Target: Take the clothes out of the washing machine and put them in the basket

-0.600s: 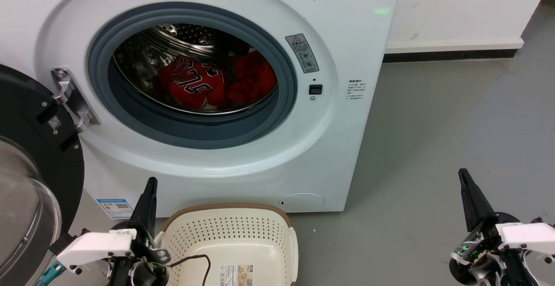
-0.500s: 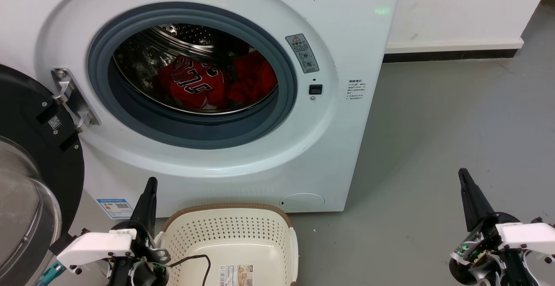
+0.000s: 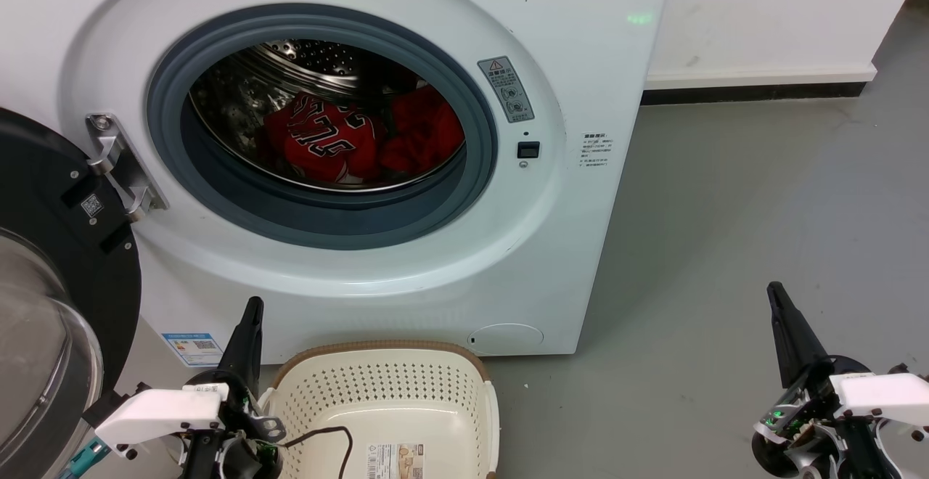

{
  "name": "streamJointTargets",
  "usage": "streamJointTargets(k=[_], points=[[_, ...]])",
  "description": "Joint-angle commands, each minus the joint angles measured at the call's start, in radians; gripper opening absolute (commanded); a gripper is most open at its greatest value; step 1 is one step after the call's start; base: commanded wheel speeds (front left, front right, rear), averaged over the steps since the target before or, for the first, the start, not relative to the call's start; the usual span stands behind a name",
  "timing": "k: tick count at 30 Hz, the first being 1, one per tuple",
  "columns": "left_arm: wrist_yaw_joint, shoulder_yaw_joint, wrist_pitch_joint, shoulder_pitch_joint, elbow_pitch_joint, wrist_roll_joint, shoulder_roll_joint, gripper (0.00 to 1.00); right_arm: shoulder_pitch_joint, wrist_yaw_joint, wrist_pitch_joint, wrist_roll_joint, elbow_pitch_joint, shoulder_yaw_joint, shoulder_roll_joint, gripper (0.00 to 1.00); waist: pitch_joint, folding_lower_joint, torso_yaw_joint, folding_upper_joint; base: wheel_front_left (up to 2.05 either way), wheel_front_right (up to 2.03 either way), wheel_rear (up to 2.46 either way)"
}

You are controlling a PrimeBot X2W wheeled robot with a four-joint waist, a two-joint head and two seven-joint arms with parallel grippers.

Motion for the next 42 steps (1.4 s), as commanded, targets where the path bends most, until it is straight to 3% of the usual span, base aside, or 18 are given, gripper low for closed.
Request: streamJointTargets(k=[1, 4, 5, 26, 42], points=[[-0.001, 0.000, 0.002, 0.000, -0.001, 0.000, -0.002, 0.00, -0.013, 0.000, 0.001, -0.005, 0.000, 0.000, 0.003, 0.00, 0.000, 0.0000, 0.000, 0.0000, 0.00, 0.00, 0.00], [-0.001, 0.000, 0.002, 0.000, -0.001, 0.000, -0.002, 0.00, -0.013, 0.000, 0.001, -0.005, 0.000, 0.000, 0.003, 0.00, 0.000, 0.0000, 0.000, 0.0000, 0.00, 0.00, 0.00], [0.000, 0.000, 0.000, 0.000, 0.000, 0.000, 0.000, 1.00, 0.000, 0.000, 0.000, 0.000, 0.000, 0.000, 0.000, 1.00, 0.000, 0.0000, 0.000, 0.0000, 0.00, 0.00, 0.00], [0.000, 0.029, -0.084, 0.065, -0.019, 0.080, -0.002, 1.00, 0.042, 0.000, -0.082, -0.074, 0.002, 0.045, 0.001, 1.00, 0.002, 0.0000, -0.005, 0.0000, 0.00, 0.00, 0.00], [0.009, 0.136, -0.149, 0.060, -0.069, 0.344, -0.002, 1.00, 0.028, 0.000, -0.148, -0.429, -0.026, 0.006, 0.001, 1.00, 0.007, 0.0000, -0.011, 0.0000, 0.00, 0.00, 0.00]])
